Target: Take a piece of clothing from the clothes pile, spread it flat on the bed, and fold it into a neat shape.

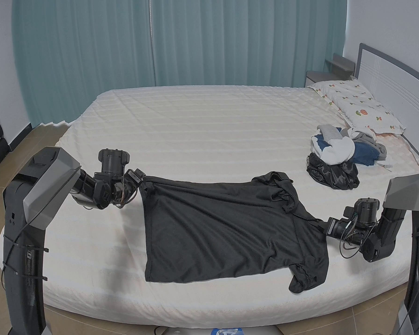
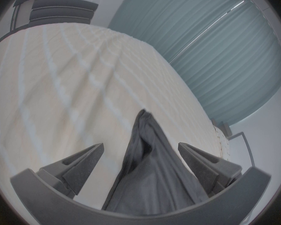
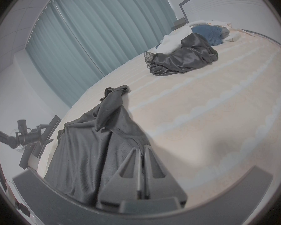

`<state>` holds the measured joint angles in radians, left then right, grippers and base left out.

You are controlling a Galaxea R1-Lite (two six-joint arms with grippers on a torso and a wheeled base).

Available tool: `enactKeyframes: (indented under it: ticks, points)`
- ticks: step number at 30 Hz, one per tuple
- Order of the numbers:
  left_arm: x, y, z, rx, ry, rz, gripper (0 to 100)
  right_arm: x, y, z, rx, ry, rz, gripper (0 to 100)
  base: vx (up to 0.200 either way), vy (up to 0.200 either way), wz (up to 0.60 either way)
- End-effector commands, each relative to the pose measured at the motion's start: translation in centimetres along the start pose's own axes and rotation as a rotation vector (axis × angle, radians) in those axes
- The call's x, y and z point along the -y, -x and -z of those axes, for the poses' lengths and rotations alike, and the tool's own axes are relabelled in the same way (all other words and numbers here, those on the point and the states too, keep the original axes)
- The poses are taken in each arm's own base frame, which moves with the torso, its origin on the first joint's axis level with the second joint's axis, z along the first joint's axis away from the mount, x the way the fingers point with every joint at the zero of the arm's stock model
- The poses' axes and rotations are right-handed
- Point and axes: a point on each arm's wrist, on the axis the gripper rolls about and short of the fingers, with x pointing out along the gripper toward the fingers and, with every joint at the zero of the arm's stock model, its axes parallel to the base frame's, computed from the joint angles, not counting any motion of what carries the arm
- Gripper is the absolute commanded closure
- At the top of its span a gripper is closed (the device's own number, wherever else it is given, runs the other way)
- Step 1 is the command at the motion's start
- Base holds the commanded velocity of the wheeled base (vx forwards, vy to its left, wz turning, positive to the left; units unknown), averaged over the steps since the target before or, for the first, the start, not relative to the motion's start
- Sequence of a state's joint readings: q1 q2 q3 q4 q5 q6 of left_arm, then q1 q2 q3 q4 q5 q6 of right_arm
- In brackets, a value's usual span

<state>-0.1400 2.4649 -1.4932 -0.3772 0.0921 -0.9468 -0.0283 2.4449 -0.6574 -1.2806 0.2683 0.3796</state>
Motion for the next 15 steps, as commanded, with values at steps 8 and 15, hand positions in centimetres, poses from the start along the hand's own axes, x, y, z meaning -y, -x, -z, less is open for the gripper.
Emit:
enactKeyframes:
  ticks: [8,15]
  points:
    - [-3.1,9.5,5.8,-0.21,-0.066,-0.001,0,2.6,4.7,-0.4,-0.029,-0.079,0.06,100,0.0,0.0,0.0]
    - [-4.8,12.5,8.8,-0.281,-0.111,-0.019,0,3.2,6.7,-0.8,-0.031,-0.109,0.064,0,0.0,0.0,0.0]
